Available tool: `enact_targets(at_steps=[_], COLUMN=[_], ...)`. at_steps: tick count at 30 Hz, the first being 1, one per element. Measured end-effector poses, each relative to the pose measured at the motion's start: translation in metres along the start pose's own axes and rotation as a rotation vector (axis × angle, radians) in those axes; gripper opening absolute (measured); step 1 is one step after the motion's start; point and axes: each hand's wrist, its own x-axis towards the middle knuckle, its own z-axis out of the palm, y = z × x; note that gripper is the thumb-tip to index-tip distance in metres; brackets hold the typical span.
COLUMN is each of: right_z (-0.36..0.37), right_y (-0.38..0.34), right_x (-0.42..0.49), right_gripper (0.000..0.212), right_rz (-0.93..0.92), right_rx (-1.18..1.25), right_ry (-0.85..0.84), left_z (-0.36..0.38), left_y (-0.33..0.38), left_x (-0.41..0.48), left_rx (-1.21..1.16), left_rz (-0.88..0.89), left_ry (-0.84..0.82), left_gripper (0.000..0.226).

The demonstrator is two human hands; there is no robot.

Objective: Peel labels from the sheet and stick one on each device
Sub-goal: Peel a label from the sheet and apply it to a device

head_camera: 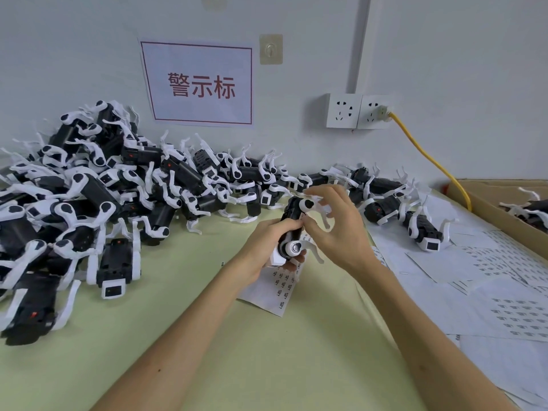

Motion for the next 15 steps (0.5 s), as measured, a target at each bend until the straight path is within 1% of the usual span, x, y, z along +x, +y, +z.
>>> enact_targets(at_steps=[4,7,9,11,12,14,15], right_z=[-0.013,-0.014,-0.011,-0.010,-0.012,-0.018,-0.023], right_y=[0.003,0.003,0.005,0.006,0.007,0.010,0.012], right_x=[0.002,0.003,0.004,0.005,0.005,0.007,0.008], right_gripper=[0.041,0.048,0.038,0.023,0.019,0.017,0.018], right_rz=[0.178,0.234,0.265,0.335,0.368,0.410,0.431], right_rx=[0.154,0.250,0.284,0.344,0.379,0.466,0.525], right_ry=[-0.182,-0.262,-0.235,-0.161,-0.138,-0.139,-0.170], left_z=[0.000,0.000,0.000,0.000,-0.002,-0.006,-0.008], left_y=[0.001,0.003,0.005,0.006,0.007,0.009,0.010], left_x=[-0.002,-0.005,-0.006,-0.005,-0.004,-0.002,-0.002], left_rx=[-0.035,-0.074,-0.102,-0.142,-0.152,-0.166,-0.175], left_rz=[-0.021,-0.032,-0.055,-0.083,-0.095,-0.120,-0.134], left_ry=[-0.052,-0.093,-0.112,-0.094,-0.074,-0.057,-0.065], left_gripper=[0.029,0.032,0.038,0.051,0.059,0.068,0.067])
